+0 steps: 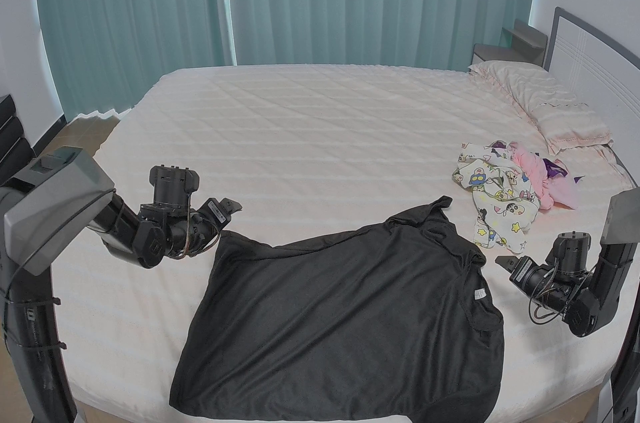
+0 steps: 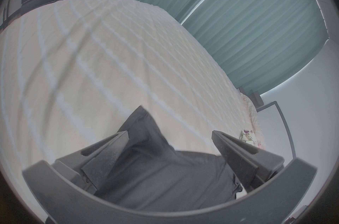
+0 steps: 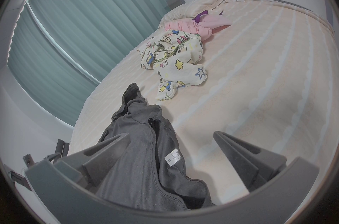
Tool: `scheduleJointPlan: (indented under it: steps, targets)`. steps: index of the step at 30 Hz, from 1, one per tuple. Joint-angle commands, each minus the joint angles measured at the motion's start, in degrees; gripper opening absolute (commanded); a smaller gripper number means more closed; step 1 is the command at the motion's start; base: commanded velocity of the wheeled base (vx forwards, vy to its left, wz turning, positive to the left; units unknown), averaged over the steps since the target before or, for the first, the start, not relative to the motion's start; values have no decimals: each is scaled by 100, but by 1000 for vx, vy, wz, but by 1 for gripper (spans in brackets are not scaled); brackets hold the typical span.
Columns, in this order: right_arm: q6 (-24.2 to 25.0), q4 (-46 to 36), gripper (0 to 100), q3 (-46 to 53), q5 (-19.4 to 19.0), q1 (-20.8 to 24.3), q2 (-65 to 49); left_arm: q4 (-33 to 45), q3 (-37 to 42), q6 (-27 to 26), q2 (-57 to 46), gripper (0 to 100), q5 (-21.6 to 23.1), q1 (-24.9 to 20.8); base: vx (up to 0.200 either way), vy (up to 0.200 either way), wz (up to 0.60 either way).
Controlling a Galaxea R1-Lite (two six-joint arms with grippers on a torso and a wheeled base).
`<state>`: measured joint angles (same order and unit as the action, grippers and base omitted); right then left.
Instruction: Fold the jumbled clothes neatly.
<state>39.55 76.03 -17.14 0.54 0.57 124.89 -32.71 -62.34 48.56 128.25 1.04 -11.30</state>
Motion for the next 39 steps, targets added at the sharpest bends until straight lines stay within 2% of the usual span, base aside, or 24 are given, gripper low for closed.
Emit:
scheduleJointPlan:
  steps: [1, 6, 9, 16, 17, 34, 39]
  targets:
    - [0, 26, 100, 26, 8, 13, 9, 274, -1316, -312, 1370, 100, -7, 154, 0, 0, 0]
    - [0, 26, 100, 26, 8, 13, 26, 467, -1984, -540, 1880, 100, -112, 137, 0, 0, 0]
    - [0, 26, 100, 26, 8, 13, 26, 458, -2089, -672, 2038, 100, -279, 154, 0, 0, 0]
    - [-8, 26, 100, 18, 8, 13, 53, 449, -2107, -874, 2134, 100, -297, 181, 0, 0, 0]
    - [-8, 26, 100, 18, 8, 13, 53, 432, -2107, -874, 2134, 0, -297, 181, 0, 0, 0]
    - [-8, 26, 100, 18, 8, 4, 79, 458, -2713, -883, 2170, 0, -851, 550, 0, 0, 0]
    - [-8, 26, 100, 9, 8, 4, 88, 467, -2862, -892, 2240, 0, -859, 568, 0, 0, 0]
